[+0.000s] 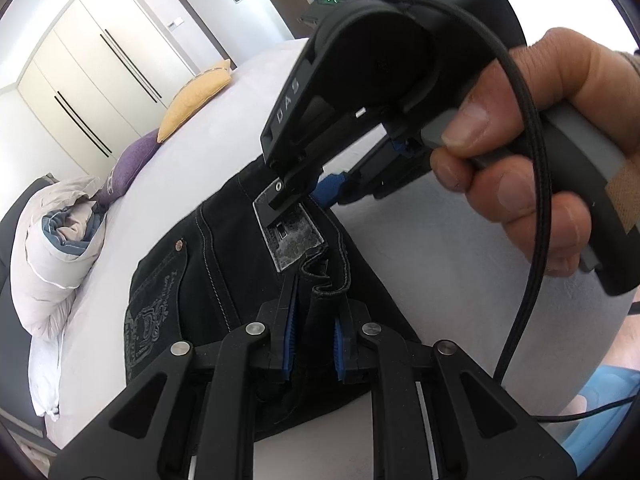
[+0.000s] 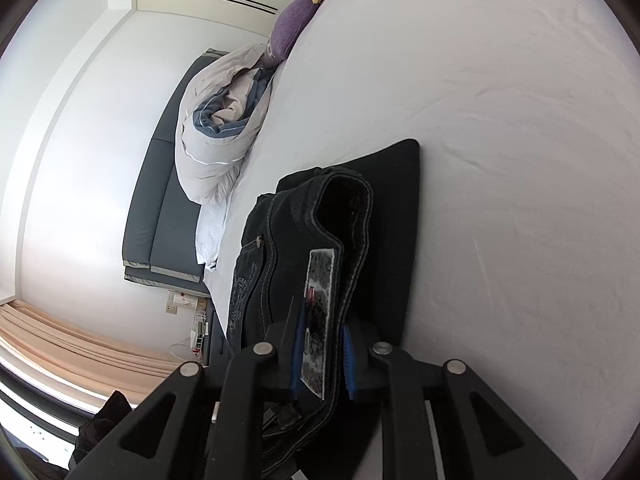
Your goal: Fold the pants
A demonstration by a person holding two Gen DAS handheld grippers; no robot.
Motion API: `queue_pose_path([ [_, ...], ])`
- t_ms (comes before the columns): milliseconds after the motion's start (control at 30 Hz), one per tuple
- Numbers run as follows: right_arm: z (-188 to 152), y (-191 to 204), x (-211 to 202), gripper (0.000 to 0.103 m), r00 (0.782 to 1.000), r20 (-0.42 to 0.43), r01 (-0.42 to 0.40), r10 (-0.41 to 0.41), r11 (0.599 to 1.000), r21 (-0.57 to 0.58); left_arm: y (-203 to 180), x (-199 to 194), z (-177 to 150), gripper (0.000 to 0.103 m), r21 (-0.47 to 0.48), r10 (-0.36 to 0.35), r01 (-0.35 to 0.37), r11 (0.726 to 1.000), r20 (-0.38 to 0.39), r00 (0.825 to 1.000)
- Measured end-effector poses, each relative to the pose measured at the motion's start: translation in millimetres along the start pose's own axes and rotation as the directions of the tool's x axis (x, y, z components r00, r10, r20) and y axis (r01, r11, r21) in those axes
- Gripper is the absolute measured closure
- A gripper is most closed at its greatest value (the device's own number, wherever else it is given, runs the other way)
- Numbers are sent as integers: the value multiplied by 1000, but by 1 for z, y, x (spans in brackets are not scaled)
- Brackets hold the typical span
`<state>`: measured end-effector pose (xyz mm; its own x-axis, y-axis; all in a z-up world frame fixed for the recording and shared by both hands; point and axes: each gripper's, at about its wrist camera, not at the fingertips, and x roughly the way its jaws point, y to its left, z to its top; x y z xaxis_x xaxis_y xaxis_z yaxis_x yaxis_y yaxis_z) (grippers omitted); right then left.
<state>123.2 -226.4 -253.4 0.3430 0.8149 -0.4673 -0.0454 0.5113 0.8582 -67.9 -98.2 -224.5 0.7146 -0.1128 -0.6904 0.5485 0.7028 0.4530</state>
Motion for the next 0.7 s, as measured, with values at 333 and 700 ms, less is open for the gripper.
queue_pose_path([
  [333, -4, -10, -1, 85, 1000, 9, 8, -8, 1000, 18, -7, 21, -9, 90, 6, 28, -28, 1000, -4, 1000],
  [700, 0, -20, -10, 74, 1000, -15, -9, 10, 998, 66, -28, 21, -19, 81, 73, 108, -108, 991, 8, 994],
])
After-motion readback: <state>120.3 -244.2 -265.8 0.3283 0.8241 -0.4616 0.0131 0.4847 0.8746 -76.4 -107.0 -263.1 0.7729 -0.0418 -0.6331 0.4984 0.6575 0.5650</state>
